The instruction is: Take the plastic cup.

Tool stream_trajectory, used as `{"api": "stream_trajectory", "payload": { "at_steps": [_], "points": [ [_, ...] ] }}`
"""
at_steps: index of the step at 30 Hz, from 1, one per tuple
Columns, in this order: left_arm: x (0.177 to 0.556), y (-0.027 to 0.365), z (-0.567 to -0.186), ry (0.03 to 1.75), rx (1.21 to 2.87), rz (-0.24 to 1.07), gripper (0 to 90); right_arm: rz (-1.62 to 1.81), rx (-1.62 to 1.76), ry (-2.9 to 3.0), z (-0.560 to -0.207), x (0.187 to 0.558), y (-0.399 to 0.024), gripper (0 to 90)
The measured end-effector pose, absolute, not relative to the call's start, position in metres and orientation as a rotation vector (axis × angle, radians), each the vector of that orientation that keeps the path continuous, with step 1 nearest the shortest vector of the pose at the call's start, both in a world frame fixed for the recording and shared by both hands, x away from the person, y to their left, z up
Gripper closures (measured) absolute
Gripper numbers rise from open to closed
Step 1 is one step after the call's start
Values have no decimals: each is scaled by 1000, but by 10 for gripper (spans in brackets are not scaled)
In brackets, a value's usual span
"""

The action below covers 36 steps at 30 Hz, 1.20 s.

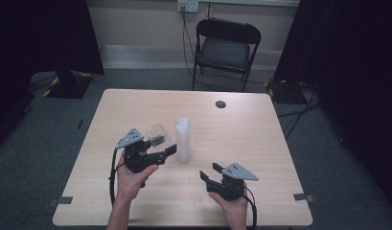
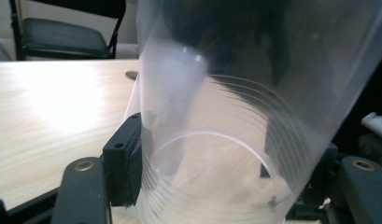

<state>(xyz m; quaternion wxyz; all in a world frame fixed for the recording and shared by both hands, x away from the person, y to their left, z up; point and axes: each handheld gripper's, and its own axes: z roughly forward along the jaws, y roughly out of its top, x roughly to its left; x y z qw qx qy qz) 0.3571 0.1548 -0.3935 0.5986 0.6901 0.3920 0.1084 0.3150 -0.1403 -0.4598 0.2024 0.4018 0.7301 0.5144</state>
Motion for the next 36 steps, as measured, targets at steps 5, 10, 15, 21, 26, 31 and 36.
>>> {"api": "stream_trajectory", "payload": {
  "at_steps": [5,10,15,21,26,31,36],
  "points": [
    [353,150,-406,928,1604,197,329,1448,1084,2053,-459,313,-135,439],
    [349,145,-417,934,1594,126,329,1481,1038,2057,-459,311,-130,462],
    [346,140,-427,951,1589,66,330,1500,987,2073,-458,309,-125,495],
    [346,137,-434,977,1577,10,329,1513,919,2089,-458,306,-118,538],
    [347,136,-437,992,1569,-40,331,1511,848,2079,-458,304,-114,562],
    [346,133,-438,976,1569,-85,333,1519,762,2044,-457,300,-112,596],
    [348,129,-441,987,1556,-132,334,1524,736,2025,-458,300,-110,626]
  ]
}}
